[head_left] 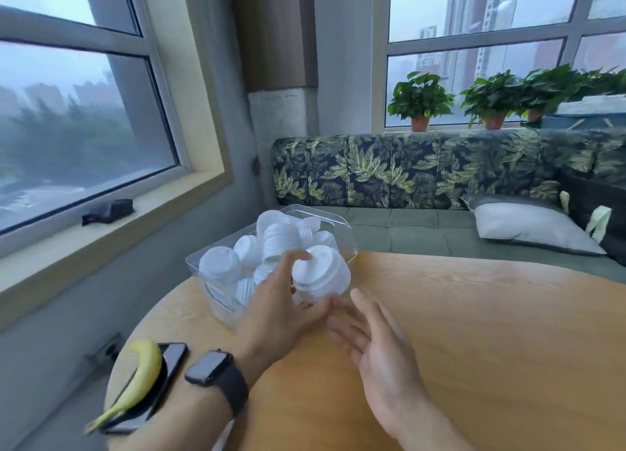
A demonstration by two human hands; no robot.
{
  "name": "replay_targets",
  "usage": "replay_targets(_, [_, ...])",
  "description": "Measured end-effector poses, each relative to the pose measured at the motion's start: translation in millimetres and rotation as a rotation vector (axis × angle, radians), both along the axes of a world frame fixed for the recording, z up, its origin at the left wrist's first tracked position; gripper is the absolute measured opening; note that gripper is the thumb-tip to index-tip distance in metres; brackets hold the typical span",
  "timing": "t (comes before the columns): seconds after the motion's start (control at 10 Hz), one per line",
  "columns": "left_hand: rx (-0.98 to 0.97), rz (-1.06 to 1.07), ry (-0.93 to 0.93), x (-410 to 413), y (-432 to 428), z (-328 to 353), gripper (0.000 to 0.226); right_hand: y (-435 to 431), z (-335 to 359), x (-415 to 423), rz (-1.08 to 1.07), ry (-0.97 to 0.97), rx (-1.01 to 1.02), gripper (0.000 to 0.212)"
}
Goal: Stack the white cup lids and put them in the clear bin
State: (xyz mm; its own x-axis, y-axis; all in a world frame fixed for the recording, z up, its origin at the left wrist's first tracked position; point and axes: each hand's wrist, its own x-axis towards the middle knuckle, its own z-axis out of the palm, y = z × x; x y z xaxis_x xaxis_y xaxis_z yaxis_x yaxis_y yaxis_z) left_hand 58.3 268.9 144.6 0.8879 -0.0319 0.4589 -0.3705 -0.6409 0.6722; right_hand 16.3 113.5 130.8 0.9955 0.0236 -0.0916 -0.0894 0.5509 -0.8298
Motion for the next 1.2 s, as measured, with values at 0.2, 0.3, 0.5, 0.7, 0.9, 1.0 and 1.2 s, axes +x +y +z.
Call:
replay_targets(0.2, [0.066, 0.298, -0.099, 35, 62, 30, 0.056, 21, 3, 0, 0.058, 0.017, -0.030, 0.028])
replay_targets(0.3, [0.180, 0.494, -0.065, 56, 88, 33, 0.060, 22, 0, 0, 0.053, 0.035, -0.067, 0.021])
replay_targets(0.5, [0.437, 0.583, 0.111, 93, 106, 9, 0.063, 21, -9, 7, 0.026, 0.076, -0.121, 0.015])
replay_targets(0.7, [0.532, 0.561, 0.165, 100, 101, -8, 0.065, 12, -19, 11, 0.009, 0.098, -0.139, 0.015])
replay_targets(0.9, [0.467, 0.572, 0.147, 92, 95, -3, 0.067, 1, -26, 9, -0.028, 0.138, -0.136, 0.013])
replay_targets(1.0, [0.425, 0.587, 0.138, 87, 92, -1, 0.062, -4, -30, 6, -0.039, 0.151, -0.128, 0.014])
replay_targets(1.2, [0.325, 0.482, -0.214, 68, 54, 0, 0.030, -26, -37, -2, -0.080, 0.157, -0.158, 0.014])
